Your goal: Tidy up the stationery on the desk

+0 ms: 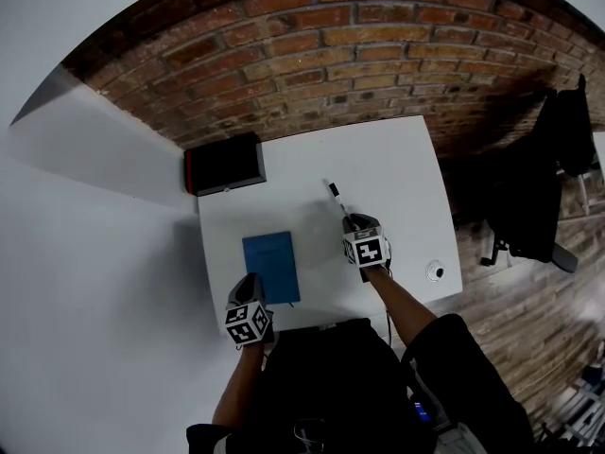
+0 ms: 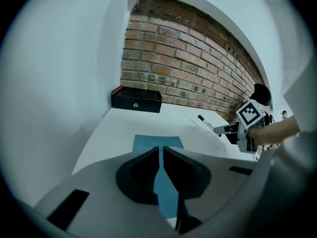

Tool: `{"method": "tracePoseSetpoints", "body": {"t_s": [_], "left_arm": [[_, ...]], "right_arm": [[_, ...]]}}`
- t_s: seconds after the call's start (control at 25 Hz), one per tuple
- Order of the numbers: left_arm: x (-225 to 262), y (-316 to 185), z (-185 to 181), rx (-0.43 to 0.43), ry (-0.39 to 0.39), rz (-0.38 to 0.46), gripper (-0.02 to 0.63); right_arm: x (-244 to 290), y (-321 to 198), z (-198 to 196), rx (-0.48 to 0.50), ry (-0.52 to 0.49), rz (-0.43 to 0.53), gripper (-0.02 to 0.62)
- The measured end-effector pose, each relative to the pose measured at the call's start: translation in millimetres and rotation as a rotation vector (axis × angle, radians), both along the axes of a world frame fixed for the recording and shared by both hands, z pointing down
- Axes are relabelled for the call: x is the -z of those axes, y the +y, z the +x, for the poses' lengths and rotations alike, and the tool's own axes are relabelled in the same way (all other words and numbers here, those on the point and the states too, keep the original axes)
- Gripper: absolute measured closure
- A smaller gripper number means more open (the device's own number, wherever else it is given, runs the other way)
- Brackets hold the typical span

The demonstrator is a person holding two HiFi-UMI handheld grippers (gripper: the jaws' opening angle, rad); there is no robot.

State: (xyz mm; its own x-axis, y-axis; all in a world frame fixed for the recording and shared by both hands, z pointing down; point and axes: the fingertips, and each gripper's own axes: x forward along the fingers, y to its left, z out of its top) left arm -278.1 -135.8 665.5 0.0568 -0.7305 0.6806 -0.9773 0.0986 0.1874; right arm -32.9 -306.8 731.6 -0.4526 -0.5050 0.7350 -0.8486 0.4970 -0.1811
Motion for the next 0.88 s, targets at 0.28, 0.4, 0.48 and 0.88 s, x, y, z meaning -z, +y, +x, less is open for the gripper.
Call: {"method": "tracePoseSetpoints", "body": {"t_s": [0.28,0.4,0.48,0.88], "left_arm": [[-3,5,-12,-0.074,0.033,0.01,0.567],[-5,9,-17,-0.095,0.049,0.021,0.568],[-6,12,-20,-0.11,0.056,0.026,0.567],[-10,34,-26,-0.161,0.093,0.031,0.568]], "right_arm": [[16,25,-12,-0.097,-0.054,-0.015,0.514],[20,39,-19,-0.138,-0.086,-0.033,0.514],[22,52,-25,-0.163,-0.11,-0.046,0.514],[25,104,-55,-0.264,-0.243,-0.126,0.514]]}}
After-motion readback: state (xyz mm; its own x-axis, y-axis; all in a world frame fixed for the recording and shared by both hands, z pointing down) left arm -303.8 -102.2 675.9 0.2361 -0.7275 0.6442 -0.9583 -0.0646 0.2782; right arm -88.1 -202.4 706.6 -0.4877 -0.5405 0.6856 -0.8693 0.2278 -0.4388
